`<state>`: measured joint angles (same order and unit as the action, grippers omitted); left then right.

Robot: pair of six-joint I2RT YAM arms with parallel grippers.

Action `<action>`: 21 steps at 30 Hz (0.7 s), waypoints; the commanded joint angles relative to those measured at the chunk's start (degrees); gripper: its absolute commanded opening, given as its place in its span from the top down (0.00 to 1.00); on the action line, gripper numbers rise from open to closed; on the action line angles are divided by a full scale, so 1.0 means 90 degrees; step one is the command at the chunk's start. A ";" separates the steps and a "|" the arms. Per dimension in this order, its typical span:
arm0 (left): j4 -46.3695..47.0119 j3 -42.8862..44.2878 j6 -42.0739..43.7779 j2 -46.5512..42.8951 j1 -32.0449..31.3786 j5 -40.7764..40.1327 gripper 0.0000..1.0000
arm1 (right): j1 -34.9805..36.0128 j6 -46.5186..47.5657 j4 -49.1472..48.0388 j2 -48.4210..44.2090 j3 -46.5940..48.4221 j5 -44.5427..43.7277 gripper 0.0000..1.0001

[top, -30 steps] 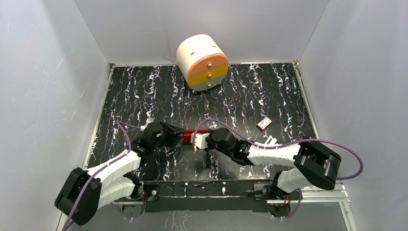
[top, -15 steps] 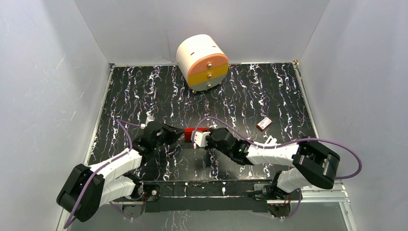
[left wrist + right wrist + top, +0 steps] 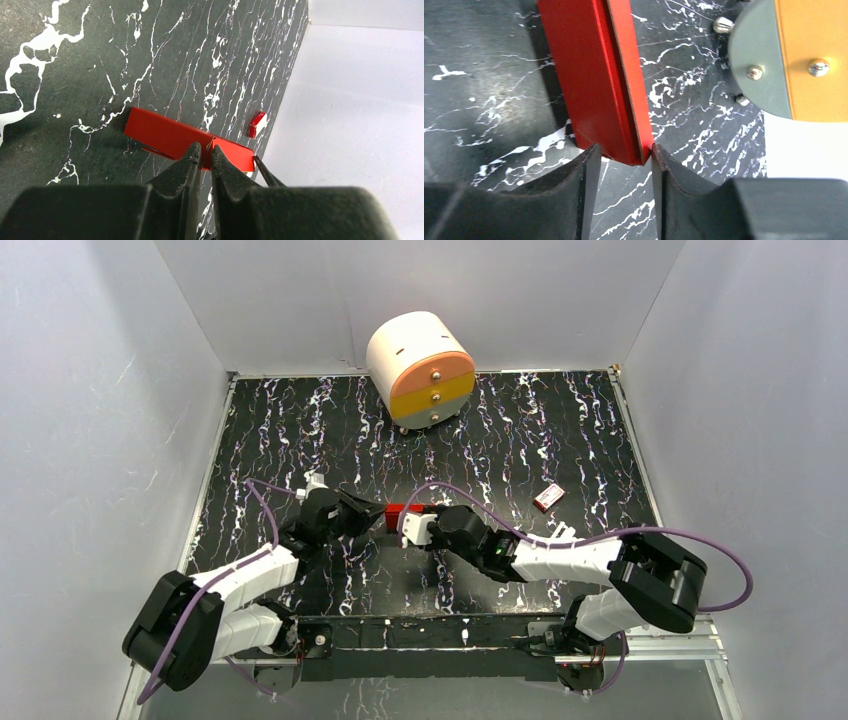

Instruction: Fold the paper box

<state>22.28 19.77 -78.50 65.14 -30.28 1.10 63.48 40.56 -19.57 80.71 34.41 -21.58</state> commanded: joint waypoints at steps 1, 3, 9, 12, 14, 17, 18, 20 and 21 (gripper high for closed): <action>-0.1056 -0.0005 0.0535 0.0169 -0.0112 0.0170 0.89 | 0.0095 -0.0365 0.0469 -0.0350 0.0167 0.0431 0.46; -0.1095 0.0069 0.0615 0.0155 -0.0112 0.0121 0.89 | 0.0085 -0.0500 0.0596 -0.0481 0.0182 0.0426 0.38; -0.1163 0.0249 0.0791 0.0154 -0.0112 0.0015 0.88 | 0.0006 -0.1219 0.0899 -0.0902 0.0274 0.0289 0.23; -0.1233 0.0377 0.0939 0.0146 -0.0112 -0.0030 0.86 | -0.0053 -0.1553 0.1056 -0.1151 0.0362 0.0270 0.19; -0.1373 0.0483 0.1053 0.0087 -0.0097 -0.0035 0.83 | -0.0110 -0.1821 0.1147 -0.1323 0.0424 0.0306 0.17; -0.1620 0.0656 0.1239 -0.0078 -0.0042 -0.0305 0.80 | -0.0283 -0.2498 0.1216 -0.1594 0.0520 0.0258 0.10; -0.1676 0.0700 0.1305 -0.0138 -0.0014 -0.0330 0.79 | -0.0349 -0.2726 0.1260 -0.1674 0.0547 0.0293 0.08; -0.1780 0.0793 0.1439 -0.0239 0.0075 -0.0325 0.77 | -0.0489 -0.3249 0.1312 -0.1876 0.0571 0.0337 0.03; -0.1834 0.0850 0.1526 -0.0274 0.0119 -0.0291 0.76 | -0.0582 -0.3559 0.1336 -0.1945 0.0587 0.0551 0.02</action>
<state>12.34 25.17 -69.38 64.62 -30.39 -0.12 60.62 20.51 -7.31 66.94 36.53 -18.68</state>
